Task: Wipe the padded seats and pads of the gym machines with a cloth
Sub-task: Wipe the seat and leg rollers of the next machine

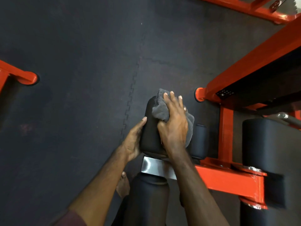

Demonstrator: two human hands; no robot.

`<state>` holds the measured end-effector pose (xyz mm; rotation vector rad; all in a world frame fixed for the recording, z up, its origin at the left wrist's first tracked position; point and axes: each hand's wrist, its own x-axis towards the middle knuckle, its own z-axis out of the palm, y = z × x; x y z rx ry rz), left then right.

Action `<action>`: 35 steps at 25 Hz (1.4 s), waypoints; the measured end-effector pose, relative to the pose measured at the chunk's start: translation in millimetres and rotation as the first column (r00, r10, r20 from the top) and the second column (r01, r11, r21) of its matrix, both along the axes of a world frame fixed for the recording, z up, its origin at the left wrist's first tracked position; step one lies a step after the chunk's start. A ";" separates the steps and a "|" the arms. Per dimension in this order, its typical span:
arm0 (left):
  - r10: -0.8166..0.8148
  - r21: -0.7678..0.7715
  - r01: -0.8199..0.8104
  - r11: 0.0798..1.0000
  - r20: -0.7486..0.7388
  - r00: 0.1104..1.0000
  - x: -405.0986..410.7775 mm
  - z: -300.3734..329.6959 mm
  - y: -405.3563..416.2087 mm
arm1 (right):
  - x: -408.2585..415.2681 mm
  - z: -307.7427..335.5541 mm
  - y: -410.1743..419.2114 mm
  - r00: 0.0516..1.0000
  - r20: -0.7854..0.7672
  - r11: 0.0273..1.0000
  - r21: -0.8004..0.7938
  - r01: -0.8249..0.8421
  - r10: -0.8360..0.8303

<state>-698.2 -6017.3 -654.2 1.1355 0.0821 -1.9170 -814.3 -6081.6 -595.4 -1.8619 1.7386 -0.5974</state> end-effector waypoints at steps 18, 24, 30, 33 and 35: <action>0.015 -0.027 0.001 1.000 0.617 0.787 -35.3 21.4 4.6 | -17.8 6.7 90.7 0.962 0.263 0.996 -0.042 0.083 -0.070; 0.001 0.013 -0.008 1.000 0.462 0.887 -4.9 9.7 1.6 | -11.1 -3.7 42.2 0.988 0.150 0.998 -0.059 0.027 -0.018; 0.051 0.033 -0.050 0.998 -0.032 0.998 3.6 0.5 1.8 | -4.1 0.1 26.6 0.998 0.057 0.999 -0.041 -0.016 0.019; 0.047 0.026 -0.044 0.999 -0.092 0.995 1.0 0.6 0.8 | -11.6 -1.7 93.0 0.986 -0.091 0.989 -0.040 -0.144 0.140; 0.040 0.016 -0.038 0.999 -0.086 0.996 2.0 2.7 1.6 | -11.1 -2.3 89.3 0.986 -0.084 0.989 -0.035 -0.145 0.142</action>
